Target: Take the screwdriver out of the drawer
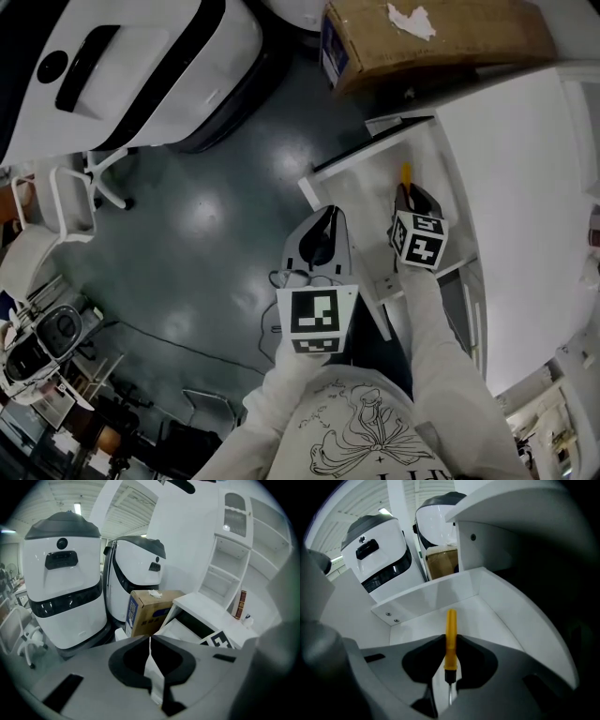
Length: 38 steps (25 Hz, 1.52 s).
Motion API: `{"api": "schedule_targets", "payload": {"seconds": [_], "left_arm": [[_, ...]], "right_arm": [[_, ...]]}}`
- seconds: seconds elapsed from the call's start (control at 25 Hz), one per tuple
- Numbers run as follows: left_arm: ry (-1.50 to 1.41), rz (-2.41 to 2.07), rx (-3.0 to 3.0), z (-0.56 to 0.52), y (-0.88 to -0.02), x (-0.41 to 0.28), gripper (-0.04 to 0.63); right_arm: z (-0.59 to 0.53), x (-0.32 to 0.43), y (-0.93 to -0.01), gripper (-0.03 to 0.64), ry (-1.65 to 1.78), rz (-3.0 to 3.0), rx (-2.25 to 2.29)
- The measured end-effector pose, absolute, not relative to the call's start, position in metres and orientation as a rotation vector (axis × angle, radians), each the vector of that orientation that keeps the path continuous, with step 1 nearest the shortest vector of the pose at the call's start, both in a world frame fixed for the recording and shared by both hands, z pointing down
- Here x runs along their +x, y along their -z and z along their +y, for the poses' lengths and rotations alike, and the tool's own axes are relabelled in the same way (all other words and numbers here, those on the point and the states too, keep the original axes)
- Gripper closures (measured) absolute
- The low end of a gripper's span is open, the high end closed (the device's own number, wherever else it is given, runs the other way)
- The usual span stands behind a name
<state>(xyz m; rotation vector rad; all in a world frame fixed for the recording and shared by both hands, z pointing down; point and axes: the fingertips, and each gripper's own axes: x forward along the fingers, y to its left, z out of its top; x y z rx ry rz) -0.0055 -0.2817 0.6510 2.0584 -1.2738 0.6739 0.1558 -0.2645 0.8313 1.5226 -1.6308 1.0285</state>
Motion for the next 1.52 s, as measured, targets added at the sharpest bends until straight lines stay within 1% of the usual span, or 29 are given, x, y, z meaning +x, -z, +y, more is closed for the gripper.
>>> {"api": "schedule_targets", "payload": {"seconds": [0.44, 1.0, 1.52], "left_arm": [[-0.573, -1.331, 2.148, -0.280, -0.582, 0.003, 0.584], [-0.357, -1.476, 2.306, -0.268, -0.447, -0.005, 0.584], [-0.192, -1.633, 2.412, -0.244, -0.350, -0.017, 0.584]], "right_arm": [[-0.281, 0.146, -0.705, 0.548, -0.865, -1.809, 1.633], [-0.264, 0.139, -0.519, 0.548, -0.612, -1.992, 1.817], [-0.238, 0.138, -0.396, 0.548, -0.382, -2.156, 1.918]]}}
